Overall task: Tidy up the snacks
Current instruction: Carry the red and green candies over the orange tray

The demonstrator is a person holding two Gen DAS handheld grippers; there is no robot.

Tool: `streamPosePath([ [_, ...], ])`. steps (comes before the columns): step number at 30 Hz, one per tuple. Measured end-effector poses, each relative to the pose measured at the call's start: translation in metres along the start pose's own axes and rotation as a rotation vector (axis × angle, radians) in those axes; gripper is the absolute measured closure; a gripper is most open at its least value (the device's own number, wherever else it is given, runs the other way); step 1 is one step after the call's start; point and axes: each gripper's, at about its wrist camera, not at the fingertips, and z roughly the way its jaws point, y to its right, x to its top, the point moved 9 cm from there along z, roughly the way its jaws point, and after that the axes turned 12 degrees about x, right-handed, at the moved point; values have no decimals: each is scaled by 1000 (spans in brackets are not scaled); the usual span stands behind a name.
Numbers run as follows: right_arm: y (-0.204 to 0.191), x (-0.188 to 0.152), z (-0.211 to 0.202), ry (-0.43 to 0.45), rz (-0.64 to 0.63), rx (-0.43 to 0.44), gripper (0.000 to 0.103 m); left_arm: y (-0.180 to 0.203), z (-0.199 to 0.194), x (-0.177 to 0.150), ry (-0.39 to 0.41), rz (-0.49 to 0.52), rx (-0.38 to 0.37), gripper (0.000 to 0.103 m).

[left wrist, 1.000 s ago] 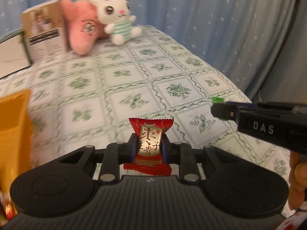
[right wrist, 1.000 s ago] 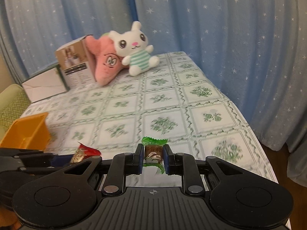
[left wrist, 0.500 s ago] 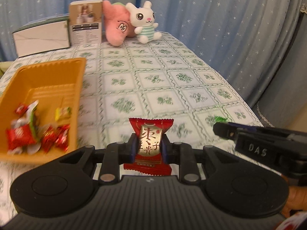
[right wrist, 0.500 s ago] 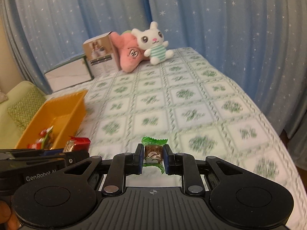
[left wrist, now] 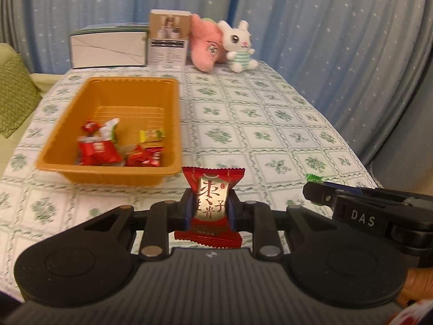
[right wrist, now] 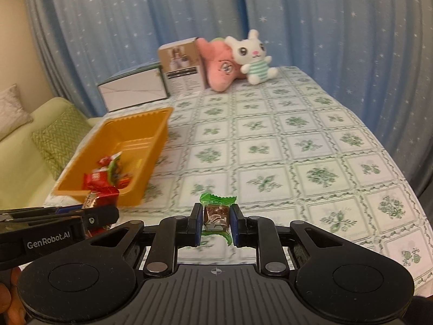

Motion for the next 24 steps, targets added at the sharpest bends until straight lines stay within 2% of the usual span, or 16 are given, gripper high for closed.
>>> streamPosePath([
  [12,-52,2,17,-27,-90,63,82,-43,-19,7,26,-44,51,81],
  [24,-75,5,36,-41,-129,100,82,-70,-18,18,36,-71,82,81],
])
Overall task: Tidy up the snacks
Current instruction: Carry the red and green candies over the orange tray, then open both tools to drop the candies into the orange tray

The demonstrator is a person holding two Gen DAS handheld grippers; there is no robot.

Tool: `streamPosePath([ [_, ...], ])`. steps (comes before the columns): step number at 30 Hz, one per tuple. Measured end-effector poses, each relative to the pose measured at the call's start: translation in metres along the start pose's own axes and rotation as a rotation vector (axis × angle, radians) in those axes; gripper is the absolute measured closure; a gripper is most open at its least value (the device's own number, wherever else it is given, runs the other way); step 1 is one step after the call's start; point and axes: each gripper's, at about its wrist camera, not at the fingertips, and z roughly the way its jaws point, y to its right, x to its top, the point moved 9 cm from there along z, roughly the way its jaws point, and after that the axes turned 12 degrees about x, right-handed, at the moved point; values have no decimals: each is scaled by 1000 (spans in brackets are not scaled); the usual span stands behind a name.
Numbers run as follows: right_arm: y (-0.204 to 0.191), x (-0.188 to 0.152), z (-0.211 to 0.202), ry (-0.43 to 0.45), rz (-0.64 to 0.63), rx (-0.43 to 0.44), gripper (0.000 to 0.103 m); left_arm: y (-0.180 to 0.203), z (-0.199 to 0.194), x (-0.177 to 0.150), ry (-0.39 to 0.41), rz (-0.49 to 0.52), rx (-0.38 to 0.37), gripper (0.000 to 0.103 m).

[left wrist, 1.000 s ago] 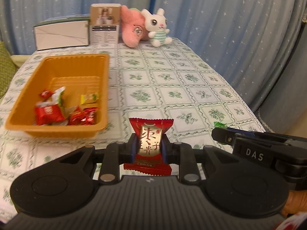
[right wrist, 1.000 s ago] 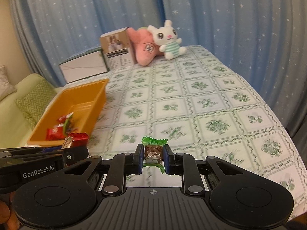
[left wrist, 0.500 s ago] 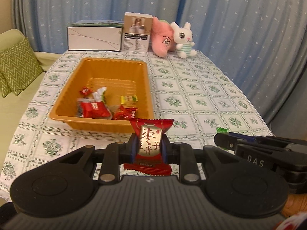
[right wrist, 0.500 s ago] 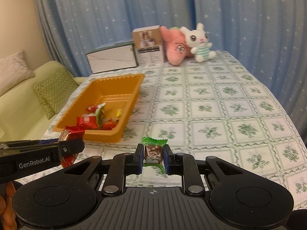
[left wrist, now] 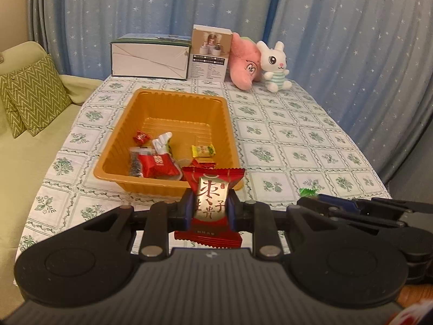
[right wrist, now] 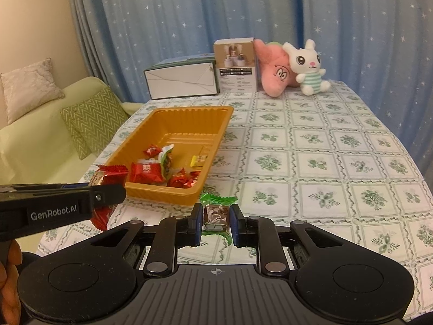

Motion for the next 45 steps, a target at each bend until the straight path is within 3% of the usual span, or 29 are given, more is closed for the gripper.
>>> streamPosePath([
  [23,-26,57,68,9,-60,78,82,-57,50,58,31,4,62,81],
  [45,3,84,167,-36,-72,100,82,-65,158,93,-4,48,51,81],
])
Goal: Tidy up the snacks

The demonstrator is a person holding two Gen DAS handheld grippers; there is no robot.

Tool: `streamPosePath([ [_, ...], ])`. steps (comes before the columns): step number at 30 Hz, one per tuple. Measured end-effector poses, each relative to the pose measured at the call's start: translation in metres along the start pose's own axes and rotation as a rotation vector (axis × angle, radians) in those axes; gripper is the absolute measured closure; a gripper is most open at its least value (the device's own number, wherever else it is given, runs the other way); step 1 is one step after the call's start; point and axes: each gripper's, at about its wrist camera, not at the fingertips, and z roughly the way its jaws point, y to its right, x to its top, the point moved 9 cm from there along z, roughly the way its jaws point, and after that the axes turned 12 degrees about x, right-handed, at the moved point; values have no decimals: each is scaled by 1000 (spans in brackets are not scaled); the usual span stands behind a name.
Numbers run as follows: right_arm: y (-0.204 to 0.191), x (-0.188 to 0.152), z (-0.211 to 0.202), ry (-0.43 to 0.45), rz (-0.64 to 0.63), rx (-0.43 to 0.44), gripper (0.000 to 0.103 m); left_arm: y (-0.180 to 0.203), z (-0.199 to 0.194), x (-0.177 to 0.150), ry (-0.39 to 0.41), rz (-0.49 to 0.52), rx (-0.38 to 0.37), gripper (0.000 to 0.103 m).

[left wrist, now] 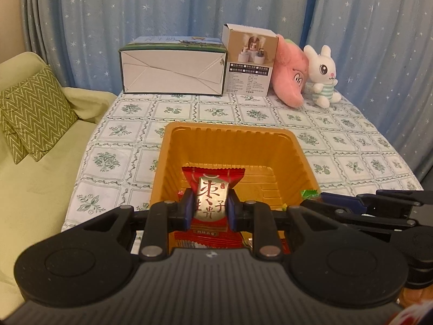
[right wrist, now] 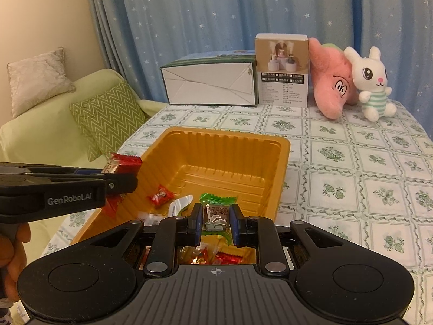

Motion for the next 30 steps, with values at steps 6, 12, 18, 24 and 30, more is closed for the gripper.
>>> streamPosePath([
  [6,10,0,11,-1,11,-1,82,2,21,1,-11,2,3,80],
  [12,18,-1,16,-5,24,-4,82,-5,25,-2,-11,-24,11,59],
  [18,15,2,18,-3,24,7,82,-20,10,-6,6,-47,35,57],
  [24,2,14,24,30,28,86,81,-33,-3,-8,17,-61,57,55],
  [30,8,18,5,76,80,64,47,-42,-21,-14,19,-82,64,49],
])
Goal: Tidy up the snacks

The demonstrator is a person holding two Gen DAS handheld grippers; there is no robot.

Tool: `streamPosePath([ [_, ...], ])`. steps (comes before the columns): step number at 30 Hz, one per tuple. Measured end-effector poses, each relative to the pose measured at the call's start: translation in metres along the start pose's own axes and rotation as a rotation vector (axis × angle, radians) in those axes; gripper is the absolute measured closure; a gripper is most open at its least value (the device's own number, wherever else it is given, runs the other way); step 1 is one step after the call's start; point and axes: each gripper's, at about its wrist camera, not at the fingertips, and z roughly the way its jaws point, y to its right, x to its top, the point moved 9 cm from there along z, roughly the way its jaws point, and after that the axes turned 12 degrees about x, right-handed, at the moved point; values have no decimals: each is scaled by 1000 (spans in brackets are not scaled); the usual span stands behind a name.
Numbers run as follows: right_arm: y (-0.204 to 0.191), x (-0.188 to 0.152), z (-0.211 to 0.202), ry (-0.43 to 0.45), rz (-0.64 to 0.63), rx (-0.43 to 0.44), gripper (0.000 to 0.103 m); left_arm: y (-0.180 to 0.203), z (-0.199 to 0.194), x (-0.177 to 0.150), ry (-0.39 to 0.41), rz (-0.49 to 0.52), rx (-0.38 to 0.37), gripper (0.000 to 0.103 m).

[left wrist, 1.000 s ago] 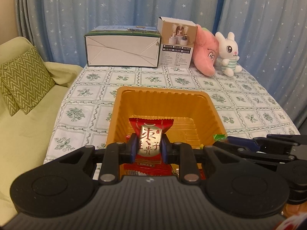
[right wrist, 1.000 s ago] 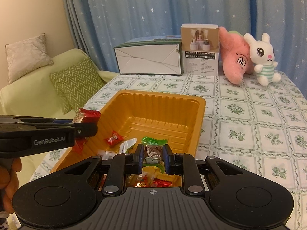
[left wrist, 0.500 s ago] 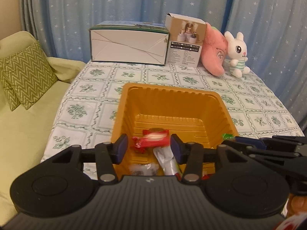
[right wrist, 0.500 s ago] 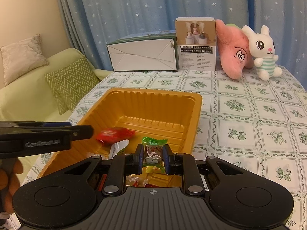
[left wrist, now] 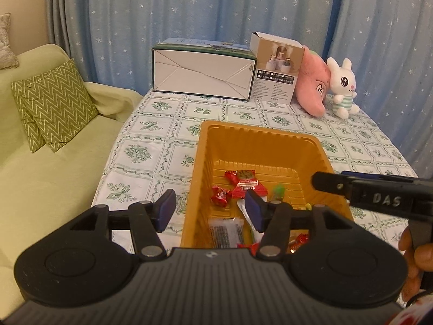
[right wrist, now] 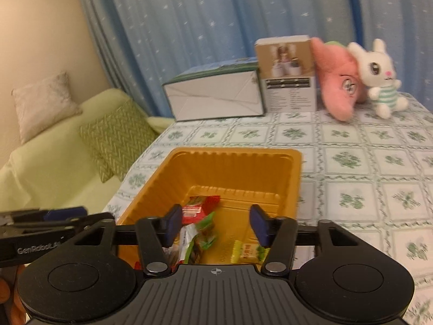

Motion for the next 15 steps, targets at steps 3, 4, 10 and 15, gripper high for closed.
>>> streamPosePath([
  [3,4,-3,-15,-12,13,-37,47,0,-12,-2,1,-9,-3,44],
  [4,4,-4,-20,-15,16,-48,47,1,-17,-3,2,-10,-5,42],
  [10,-3,-18,-61,-8,48,-83,46,6,-54,-7,26,6,9,26],
  [15,-15,-35,-90,-22,69,-91,42,11,-89,-18,43,12,14,12],
])
